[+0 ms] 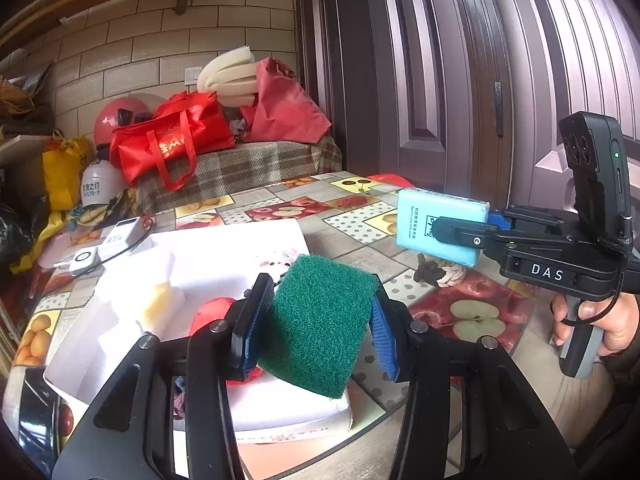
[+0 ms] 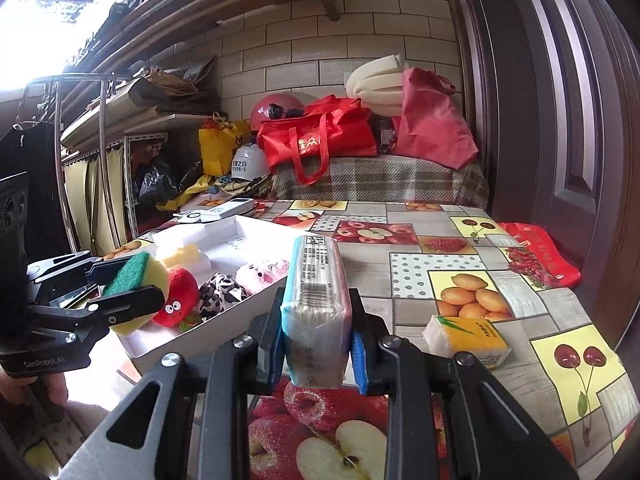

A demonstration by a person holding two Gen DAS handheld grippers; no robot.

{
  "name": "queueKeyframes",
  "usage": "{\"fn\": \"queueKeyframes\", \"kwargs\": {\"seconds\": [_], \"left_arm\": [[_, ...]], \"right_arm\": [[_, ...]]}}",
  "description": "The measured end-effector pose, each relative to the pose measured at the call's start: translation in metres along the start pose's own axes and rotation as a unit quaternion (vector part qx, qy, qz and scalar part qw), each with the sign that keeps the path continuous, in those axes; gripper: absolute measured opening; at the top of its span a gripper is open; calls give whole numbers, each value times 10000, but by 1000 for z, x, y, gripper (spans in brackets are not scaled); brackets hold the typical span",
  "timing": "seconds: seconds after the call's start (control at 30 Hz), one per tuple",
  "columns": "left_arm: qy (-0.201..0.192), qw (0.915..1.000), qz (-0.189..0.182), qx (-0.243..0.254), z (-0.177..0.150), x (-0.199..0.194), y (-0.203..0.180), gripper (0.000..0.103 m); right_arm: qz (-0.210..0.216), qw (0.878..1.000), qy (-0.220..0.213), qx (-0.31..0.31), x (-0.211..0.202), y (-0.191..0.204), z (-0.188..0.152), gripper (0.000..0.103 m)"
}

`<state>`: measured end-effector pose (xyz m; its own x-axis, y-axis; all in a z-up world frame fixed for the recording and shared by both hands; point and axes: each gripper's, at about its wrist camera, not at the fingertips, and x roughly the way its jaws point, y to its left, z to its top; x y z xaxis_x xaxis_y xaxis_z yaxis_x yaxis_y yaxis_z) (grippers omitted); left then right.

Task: Organize soft objects
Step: 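Carry the blue tissue pack and green sponge over the white box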

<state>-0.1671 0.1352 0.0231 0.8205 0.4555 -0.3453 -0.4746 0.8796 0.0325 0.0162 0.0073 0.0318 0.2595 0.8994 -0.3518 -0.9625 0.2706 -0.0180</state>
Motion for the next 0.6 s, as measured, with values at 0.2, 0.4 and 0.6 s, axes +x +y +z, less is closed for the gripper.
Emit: {"fn": "queueKeyframes", "kwargs": {"seconds": [0.2,0.4,0.6], "left_arm": [[16,9991,384,-178,-6,-6,31,46],[1,9955,864,-401,-12,-13,66,46],[62,9893,1255,-742,-18,-14,98,46]], "right_arm": [[102,9999,62,-123,5,15,0,27],[260,9993,98,-262,9,32,0,27],[514,9976,149,-429,17,52,1,27]]}}
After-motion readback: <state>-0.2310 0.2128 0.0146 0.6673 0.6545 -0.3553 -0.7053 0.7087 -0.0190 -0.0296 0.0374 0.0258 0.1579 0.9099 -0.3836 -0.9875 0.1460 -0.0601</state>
